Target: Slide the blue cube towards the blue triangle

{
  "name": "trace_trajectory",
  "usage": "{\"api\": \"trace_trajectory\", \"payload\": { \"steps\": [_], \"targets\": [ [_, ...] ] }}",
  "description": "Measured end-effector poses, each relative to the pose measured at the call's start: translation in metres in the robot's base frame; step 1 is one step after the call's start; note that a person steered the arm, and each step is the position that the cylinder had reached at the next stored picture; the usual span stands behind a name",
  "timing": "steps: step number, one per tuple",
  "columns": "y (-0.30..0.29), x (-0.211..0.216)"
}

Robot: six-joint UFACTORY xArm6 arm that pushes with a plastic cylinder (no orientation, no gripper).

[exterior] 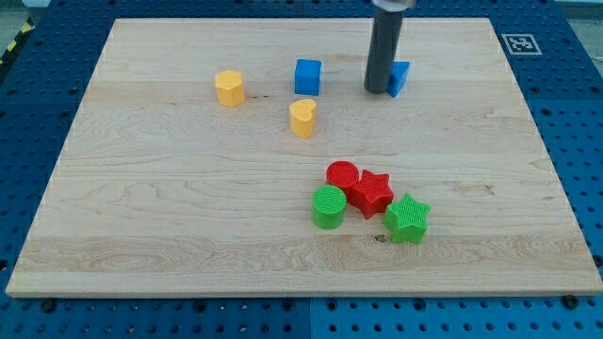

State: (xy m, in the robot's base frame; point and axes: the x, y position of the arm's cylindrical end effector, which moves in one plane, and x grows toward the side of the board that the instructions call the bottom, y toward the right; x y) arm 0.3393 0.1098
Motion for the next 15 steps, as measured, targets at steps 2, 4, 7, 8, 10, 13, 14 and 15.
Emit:
{"api": "trace_trajectory", "payload": {
  "steps": [2, 4, 7, 8, 10, 13, 14, 15],
  "targets": [
    [0.019, 0.01],
    [-0.075, 0.04],
    [-0.166, -0.01],
    [-0.153, -0.02],
    [-0.144, 0.008],
    [-0.093, -0.013],
    [-0.093, 0.0],
    [-0.093, 0.001]
  ]
}}
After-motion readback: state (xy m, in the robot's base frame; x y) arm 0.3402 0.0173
